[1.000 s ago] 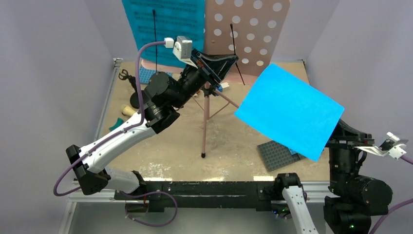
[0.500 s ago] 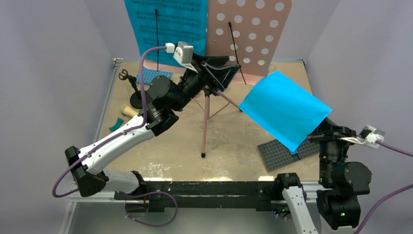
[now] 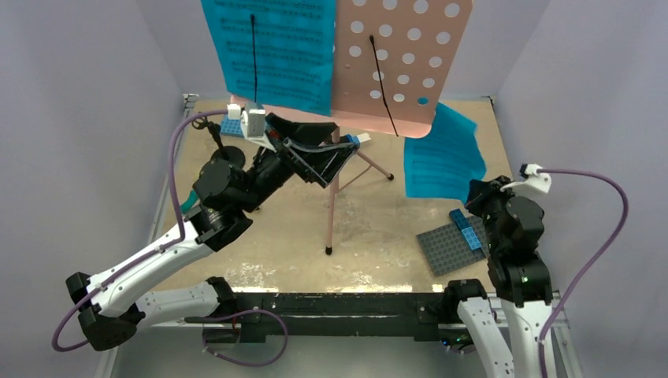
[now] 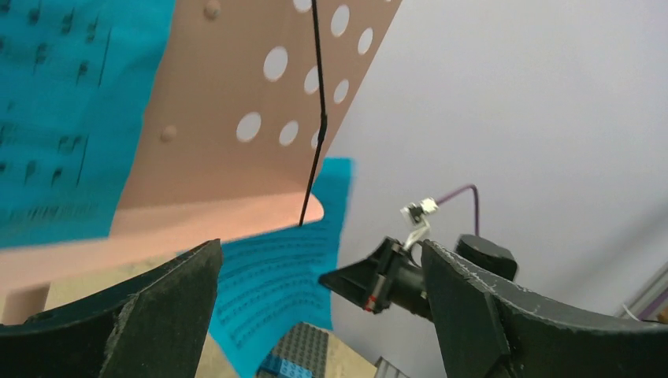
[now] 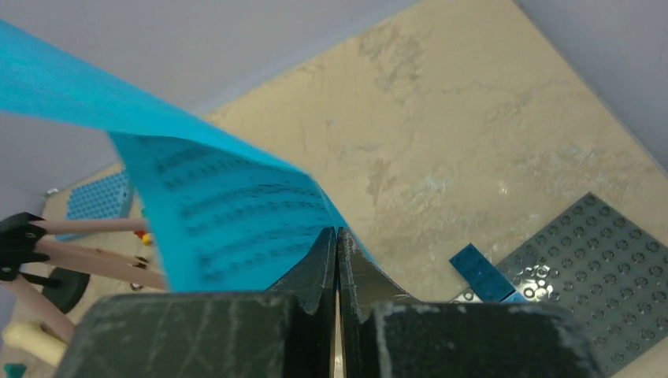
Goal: Pack up the instrument practice props
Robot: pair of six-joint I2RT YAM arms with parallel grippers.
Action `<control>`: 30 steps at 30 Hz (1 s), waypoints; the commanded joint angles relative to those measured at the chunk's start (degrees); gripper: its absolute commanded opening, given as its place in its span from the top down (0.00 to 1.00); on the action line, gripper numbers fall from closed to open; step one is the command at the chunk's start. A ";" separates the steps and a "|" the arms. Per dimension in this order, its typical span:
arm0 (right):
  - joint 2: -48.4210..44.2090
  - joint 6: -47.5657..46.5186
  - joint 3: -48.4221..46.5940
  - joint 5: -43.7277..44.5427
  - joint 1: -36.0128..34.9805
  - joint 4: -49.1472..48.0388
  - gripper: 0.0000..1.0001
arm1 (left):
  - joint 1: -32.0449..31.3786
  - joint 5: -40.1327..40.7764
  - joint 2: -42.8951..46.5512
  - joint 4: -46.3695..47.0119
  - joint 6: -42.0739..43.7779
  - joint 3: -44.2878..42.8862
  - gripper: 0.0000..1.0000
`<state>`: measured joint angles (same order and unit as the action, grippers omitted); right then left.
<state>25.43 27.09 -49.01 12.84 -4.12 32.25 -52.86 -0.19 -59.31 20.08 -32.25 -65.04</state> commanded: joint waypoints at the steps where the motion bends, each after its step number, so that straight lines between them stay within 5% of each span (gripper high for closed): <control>1: 5.14 2.59 2.16 -2.59 -0.19 -0.49 1.00 | -0.05 1.57 7.23 -0.54 -5.47 8.72 0.00; 8: 15.18 7.71 4.86 -8.24 1.06 -8.26 1.00 | -0.05 5.82 19.60 -5.36 -11.17 21.72 0.00; 18: 34.70 14.16 -12.81 -20.85 2.20 -18.98 1.00 | -0.05 9.73 31.88 -13.50 -15.82 32.72 0.00; 24: 43.85 16.69 -26.53 -24.15 7.38 -14.48 1.00 | -0.05 10.75 33.35 -15.20 -16.63 35.08 0.00; 30: 61.13 15.64 -22.94 -28.06 13.43 -7.42 1.00 | -0.05 10.80 31.49 -13.17 -19.15 38.41 0.00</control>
<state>76.29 41.82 -78.19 -10.76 6.52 18.39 -52.88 10.28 -26.57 4.97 -48.99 -28.05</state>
